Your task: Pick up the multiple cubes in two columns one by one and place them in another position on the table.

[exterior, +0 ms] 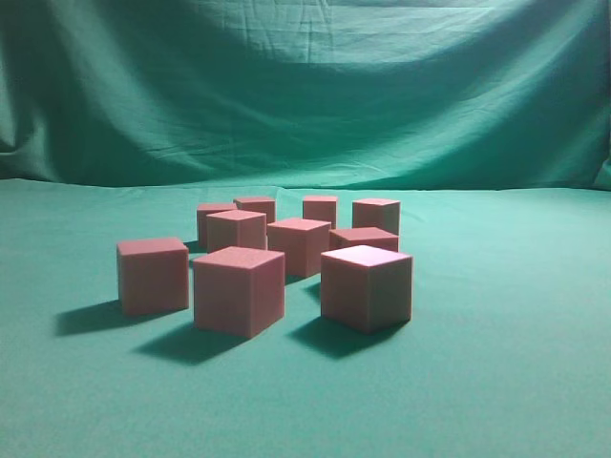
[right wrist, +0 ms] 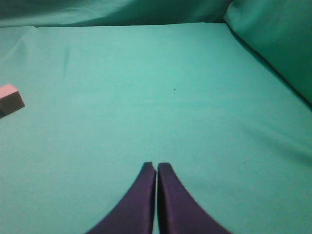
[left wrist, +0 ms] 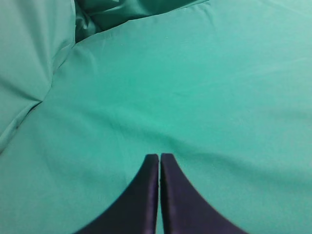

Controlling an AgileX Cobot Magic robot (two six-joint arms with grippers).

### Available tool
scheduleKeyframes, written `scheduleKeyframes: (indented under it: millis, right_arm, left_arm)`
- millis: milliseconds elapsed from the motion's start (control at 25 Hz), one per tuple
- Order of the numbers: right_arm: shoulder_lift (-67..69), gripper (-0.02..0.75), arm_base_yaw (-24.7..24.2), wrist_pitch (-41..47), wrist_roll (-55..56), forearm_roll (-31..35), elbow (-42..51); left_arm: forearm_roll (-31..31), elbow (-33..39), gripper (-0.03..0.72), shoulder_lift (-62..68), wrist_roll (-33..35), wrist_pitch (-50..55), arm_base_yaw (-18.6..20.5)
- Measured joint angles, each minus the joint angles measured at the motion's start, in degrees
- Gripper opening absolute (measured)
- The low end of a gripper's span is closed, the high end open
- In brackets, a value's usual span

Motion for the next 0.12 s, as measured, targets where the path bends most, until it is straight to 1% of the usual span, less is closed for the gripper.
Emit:
scheduleKeyframes:
  millis: [120]
  right_arm:
    - [0.0,0.0,0.0,0.0,0.0,0.0,0.0]
  left_arm:
    - [0.0,0.0,0.0,0.0,0.0,0.0,0.0]
